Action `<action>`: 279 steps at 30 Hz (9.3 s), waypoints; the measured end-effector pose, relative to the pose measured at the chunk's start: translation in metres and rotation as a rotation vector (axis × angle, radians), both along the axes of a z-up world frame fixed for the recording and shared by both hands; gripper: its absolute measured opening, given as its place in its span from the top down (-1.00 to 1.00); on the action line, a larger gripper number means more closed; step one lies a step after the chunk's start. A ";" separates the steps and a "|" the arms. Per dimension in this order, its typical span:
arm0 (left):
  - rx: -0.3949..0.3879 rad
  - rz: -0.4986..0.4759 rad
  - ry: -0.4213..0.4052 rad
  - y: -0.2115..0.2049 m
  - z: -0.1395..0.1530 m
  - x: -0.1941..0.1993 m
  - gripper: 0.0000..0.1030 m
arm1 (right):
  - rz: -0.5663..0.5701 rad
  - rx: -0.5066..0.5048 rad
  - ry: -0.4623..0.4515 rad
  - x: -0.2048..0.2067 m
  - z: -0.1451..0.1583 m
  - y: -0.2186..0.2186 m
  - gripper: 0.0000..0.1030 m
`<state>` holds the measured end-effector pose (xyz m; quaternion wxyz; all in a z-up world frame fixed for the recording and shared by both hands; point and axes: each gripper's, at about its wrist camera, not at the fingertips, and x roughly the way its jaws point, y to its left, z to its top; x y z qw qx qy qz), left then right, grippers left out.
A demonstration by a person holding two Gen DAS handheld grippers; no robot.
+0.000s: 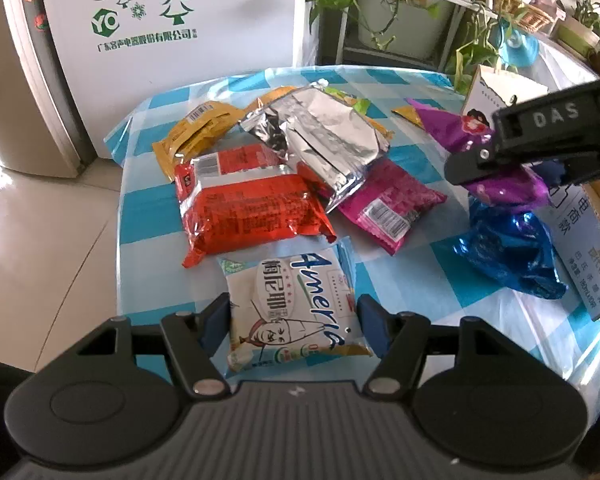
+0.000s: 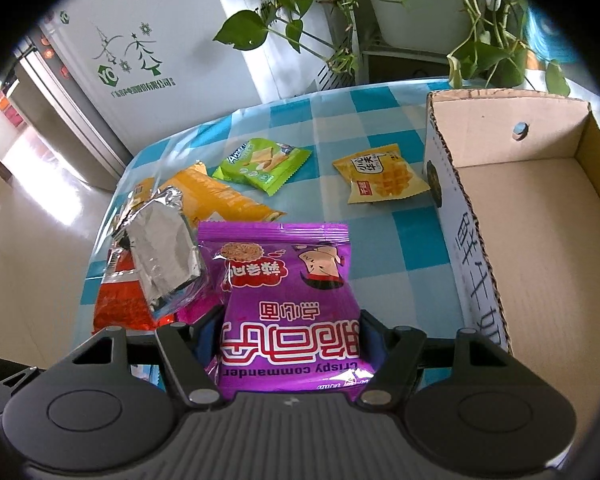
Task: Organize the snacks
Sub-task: 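Carry the Ameria packet with the left tool while the right tool carries the purple bag to the box, then open both tools to drop the Ameria packet and purple bag into the box, then move both tools back over the snack pile on the table, then grasp the blue foil packet with the right tool while the left tool grasps the silver packet, then lift the blue foil packet with the right tool toward the box while the left tool holds the silver packet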
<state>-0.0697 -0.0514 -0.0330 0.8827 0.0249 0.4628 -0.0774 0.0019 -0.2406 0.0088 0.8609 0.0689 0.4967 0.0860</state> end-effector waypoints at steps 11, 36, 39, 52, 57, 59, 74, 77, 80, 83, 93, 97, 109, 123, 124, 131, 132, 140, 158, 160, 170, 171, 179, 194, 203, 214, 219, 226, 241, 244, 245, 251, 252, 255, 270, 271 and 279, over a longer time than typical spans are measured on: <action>-0.008 0.007 -0.021 0.001 0.004 -0.008 -0.29 | -0.010 0.026 -0.037 -0.029 0.015 -0.002 -0.45; -0.049 0.045 -0.074 -0.010 0.038 -0.015 -0.29 | 0.017 0.054 -0.148 -0.046 0.046 -0.010 -0.45; -0.060 0.033 -0.082 -0.017 0.045 -0.013 -0.29 | 0.000 0.042 -0.183 -0.048 0.055 -0.016 -0.45; -0.097 -0.052 -0.123 -0.065 0.071 -0.003 -0.29 | -0.117 0.041 -0.263 -0.056 0.081 -0.063 -0.45; -0.117 -0.085 -0.131 -0.087 0.077 0.002 -0.29 | -0.181 0.017 -0.268 -0.060 0.083 -0.081 -0.45; -0.126 -0.100 -0.136 -0.096 0.081 0.004 -0.29 | -0.206 0.017 -0.270 -0.061 0.085 -0.090 -0.45; -0.208 -0.190 -0.148 -0.166 0.101 0.024 -0.29 | -0.325 0.010 -0.291 -0.068 0.097 -0.150 -0.45; -0.223 -0.207 -0.136 -0.179 0.099 0.027 -0.29 | -0.356 0.022 -0.280 -0.065 0.095 -0.159 -0.45; -0.223 -0.223 -0.122 -0.192 0.094 0.029 -0.29 | -0.376 0.027 -0.283 -0.066 0.096 -0.163 -0.45; -0.241 -0.232 -0.090 -0.203 0.087 0.032 -0.29 | -0.412 0.049 -0.277 -0.067 0.095 -0.171 -0.45; -0.221 -0.251 -0.050 -0.228 0.072 0.042 -0.29 | -0.508 0.078 -0.214 -0.066 0.085 -0.188 -0.45; -0.204 -0.265 -0.030 -0.237 0.065 0.048 -0.30 | -0.525 0.080 -0.186 -0.061 0.079 -0.189 -0.45; -0.150 -0.301 -0.043 -0.253 0.063 0.053 -0.42 | -0.621 0.092 -0.127 -0.056 0.065 -0.200 -0.47; -0.012 -0.313 -0.109 -0.244 0.077 0.047 -0.90 | -0.629 0.074 -0.167 -0.052 0.073 -0.196 -0.82; 0.001 -0.312 -0.112 -0.242 0.078 0.047 -0.91 | -0.623 0.066 -0.172 -0.052 0.073 -0.194 -0.84; 0.008 -0.332 -0.134 -0.225 0.085 0.043 -0.94 | -0.574 0.021 -0.196 -0.045 0.078 -0.181 -0.92; 0.012 -0.332 -0.139 -0.223 0.086 0.043 -0.94 | -0.565 0.019 -0.196 -0.045 0.077 -0.179 -0.94; -0.004 -0.327 -0.129 -0.181 0.092 0.046 -0.94 | -0.516 -0.002 -0.207 -0.037 0.078 -0.162 -0.97; -0.032 -0.048 -0.085 -0.022 0.095 0.103 -0.93 | -0.326 -0.035 -0.253 -0.022 0.075 -0.108 -1.00; -0.037 -0.013 -0.066 -0.009 0.090 0.110 -0.93 | -0.280 -0.035 -0.262 -0.020 0.075 -0.099 -1.00; -0.130 0.069 0.063 0.013 0.054 0.124 -0.93 | -0.065 0.031 -0.169 -0.029 0.059 -0.050 -1.00; -0.128 0.076 0.079 0.013 0.050 0.124 -0.93 | -0.056 0.038 -0.149 -0.030 0.056 -0.045 -1.00; -0.124 0.130 0.124 0.002 0.038 0.127 -0.93 | -0.081 0.112 0.002 -0.032 0.033 -0.026 -1.00; -0.059 0.176 0.132 -0.017 0.022 0.141 -0.94 | -0.280 0.071 0.179 -0.027 -0.003 -0.022 -1.00; -0.020 0.131 0.141 -0.028 0.013 0.139 -0.94 | -0.412 0.060 0.227 -0.018 -0.024 -0.024 -0.99; -0.016 0.127 0.126 -0.027 0.009 0.142 -0.94 | -0.425 -0.011 0.238 -0.004 -0.042 -0.012 -0.88; 0.001 0.111 0.116 -0.029 0.008 0.139 -0.91 | -0.411 -0.051 0.220 -0.002 -0.043 -0.006 -0.74; -0.033 0.083 0.097 -0.024 0.013 0.135 -0.71 | -0.384 -0.036 0.188 -0.003 -0.039 -0.008 -0.46; -0.093 0.026 0.074 -0.007 0.022 0.124 -0.39 | -0.324 0.001 0.116 -0.004 -0.026 -0.007 -0.42; -0.101 0.019 0.075 -0.003 0.022 0.122 -0.38 | -0.314 0.003 0.108 -0.004 -0.024 -0.006 -0.42; -0.101 0.017 0.073 -0.003 0.022 0.121 -0.38 | -0.313 0.007 0.107 -0.004 -0.024 -0.006 -0.42; -0.094 -0.003 0.062 -0.003 0.022 0.114 -0.38 | -0.308 0.015 0.097 -0.002 -0.022 -0.006 -0.42; -0.093 -0.005 0.059 -0.003 0.023 0.113 -0.38 | -0.307 0.014 0.094 -0.003 -0.021 -0.005 -0.42; -0.096 -0.014 0.054 -0.003 0.024 0.111 -0.37 | -0.298 0.006 0.081 -0.003 -0.018 -0.005 -0.42; -0.097 -0.032 -0.004 -0.004 0.035 0.104 -0.37 | -0.270 -0.024 0.001 -0.003 0.000 -0.002 -0.42; -0.094 -0.035 -0.006 -0.004 0.036 0.103 -0.37 | -0.270 -0.028 -0.003 -0.003 0.000 -0.002 -0.42; -0.092 -0.046 -0.031 -0.008 0.040 0.099 -0.37 | -0.258 -0.033 -0.025 -0.003 0.005 -0.001 -0.42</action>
